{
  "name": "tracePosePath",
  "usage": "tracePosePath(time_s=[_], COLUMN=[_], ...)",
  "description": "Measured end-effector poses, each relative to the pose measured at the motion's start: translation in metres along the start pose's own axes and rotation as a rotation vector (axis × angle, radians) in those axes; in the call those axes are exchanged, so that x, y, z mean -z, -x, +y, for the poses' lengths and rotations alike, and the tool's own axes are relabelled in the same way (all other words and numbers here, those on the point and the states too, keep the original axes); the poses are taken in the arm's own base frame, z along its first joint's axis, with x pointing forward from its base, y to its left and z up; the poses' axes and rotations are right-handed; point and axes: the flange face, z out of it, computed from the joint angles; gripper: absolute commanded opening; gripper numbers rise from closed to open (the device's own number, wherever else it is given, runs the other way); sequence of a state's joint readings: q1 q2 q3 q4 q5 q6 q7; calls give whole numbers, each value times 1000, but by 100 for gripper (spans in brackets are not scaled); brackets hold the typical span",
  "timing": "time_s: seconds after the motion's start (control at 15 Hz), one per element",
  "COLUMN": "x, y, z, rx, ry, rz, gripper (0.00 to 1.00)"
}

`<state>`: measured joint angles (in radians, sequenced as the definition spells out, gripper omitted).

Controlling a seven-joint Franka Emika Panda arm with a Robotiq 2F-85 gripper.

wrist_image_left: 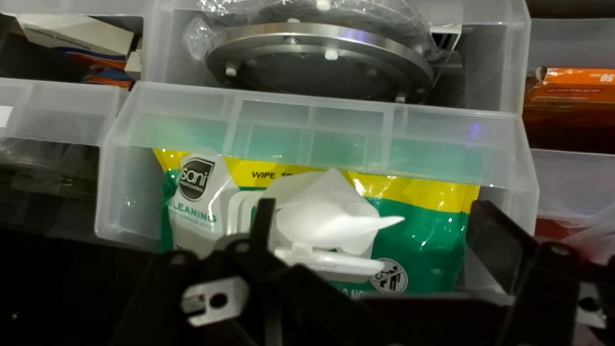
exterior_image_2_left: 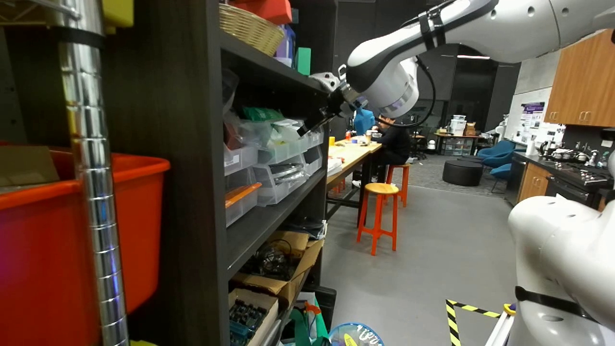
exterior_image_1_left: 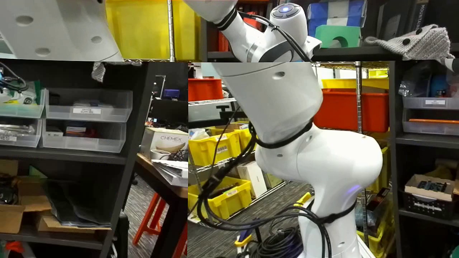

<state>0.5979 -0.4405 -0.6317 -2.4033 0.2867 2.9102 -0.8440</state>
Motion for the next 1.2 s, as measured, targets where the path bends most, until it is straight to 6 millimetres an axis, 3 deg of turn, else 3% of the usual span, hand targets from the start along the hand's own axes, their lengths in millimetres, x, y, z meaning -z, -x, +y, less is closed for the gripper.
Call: tracePosePath(time_s=[0.87,0.93,1.0,1.2], x=[-16,-17,-19,-24], y=[-14,-14,-14,-14], z=[-3,-2,0,3], rx=[7,6,4,2], ry=[-15,-14,-13,-11], rz=[-13,-16,-20,-36], gripper=[100,75,74,54])
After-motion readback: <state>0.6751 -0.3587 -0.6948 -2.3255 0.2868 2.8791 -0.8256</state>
